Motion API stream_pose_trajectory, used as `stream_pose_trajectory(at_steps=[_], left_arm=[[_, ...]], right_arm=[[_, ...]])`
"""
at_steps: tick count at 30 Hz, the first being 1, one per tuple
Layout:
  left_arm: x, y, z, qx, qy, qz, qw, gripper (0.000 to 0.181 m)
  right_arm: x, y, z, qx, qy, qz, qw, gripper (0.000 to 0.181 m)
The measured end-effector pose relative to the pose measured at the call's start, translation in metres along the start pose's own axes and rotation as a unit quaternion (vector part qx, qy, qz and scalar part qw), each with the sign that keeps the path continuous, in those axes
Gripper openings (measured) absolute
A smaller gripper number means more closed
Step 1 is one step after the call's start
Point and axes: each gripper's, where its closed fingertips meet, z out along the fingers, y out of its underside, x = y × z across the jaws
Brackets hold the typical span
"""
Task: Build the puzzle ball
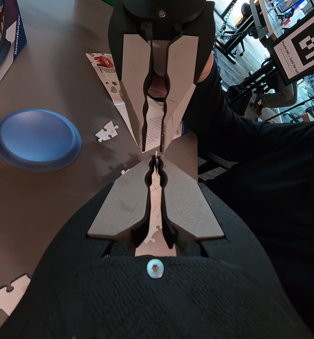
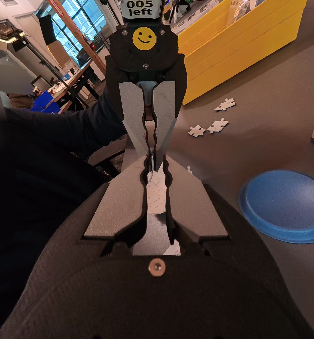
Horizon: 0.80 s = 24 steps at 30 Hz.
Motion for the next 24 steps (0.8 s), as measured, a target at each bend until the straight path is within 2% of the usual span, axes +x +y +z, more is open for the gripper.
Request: stream_pose_trajectory(at_steps=[4,11,18,24], left_arm=[[-0.001,0.001,0.0,-0.002,-0.005,0.001,1.0,0.0],[-0.002,0.0,0.001,0.002,0.002,-0.006,1.0,0.0],[-0.007,-0.005,-0.006,0.036,0.016,-0.046,0.998,0.003],[-0.01,0.006,-0.003,0.012,0.009,-0.046,0.999,0.01]], right_arm=[[-0.002,0.001,0.001,-0.002,-0.006,-0.004,1.0,0.0],[-0.002,0.002,0.003,-0.008,0.002,-0.011,1.0,0.0],[0.004,-0.006,-0.005,0.014,0.029,-0.013,0.999,0.0],[0.007,-0.009,-0.009,0.024,0.044,-0.019,0.999,0.0]])
